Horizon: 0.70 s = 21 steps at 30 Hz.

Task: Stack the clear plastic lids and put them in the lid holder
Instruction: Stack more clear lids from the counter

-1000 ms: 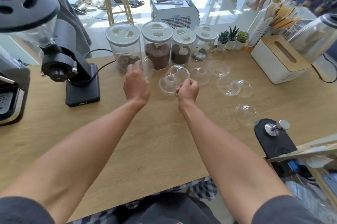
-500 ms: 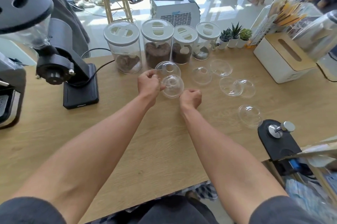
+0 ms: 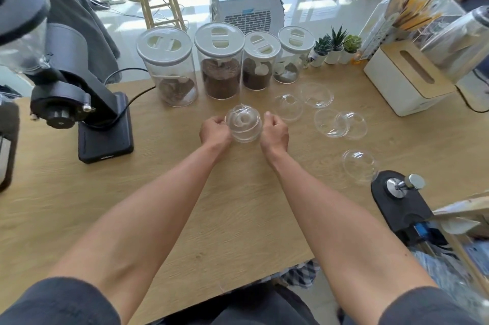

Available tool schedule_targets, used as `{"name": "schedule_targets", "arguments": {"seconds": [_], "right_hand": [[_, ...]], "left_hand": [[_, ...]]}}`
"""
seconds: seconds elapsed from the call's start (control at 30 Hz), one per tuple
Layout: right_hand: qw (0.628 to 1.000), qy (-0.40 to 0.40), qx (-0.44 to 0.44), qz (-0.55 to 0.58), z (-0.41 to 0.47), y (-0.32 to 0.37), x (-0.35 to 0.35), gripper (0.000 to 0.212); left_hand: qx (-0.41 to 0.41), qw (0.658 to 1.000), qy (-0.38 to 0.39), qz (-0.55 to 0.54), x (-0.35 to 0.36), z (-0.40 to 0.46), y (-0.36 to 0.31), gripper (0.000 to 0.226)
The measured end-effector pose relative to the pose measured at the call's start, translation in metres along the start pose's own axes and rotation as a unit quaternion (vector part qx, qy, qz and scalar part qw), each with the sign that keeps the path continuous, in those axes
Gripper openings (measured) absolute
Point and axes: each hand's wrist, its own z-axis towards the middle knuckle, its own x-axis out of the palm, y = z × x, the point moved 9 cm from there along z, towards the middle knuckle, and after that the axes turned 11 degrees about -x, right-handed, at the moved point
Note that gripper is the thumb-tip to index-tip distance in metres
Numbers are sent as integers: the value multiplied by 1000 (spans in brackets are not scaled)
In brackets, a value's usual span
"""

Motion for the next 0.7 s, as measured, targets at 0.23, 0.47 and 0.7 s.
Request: {"name": "schedule_targets", "arguments": {"seconds": [0.23,0.47,0.7], "right_hand": [[998,69,-15,6,3,5,19,48],[999,51,1,8,5,3,15,23],[996,81,-28,3,0,3,17,41]], "left_hand": [[-17,999,1,-29,6,4,7,20],[5,998,22,-58,12,-2,1,22],[55,997,45,-36,18,-8,7,51]]}}
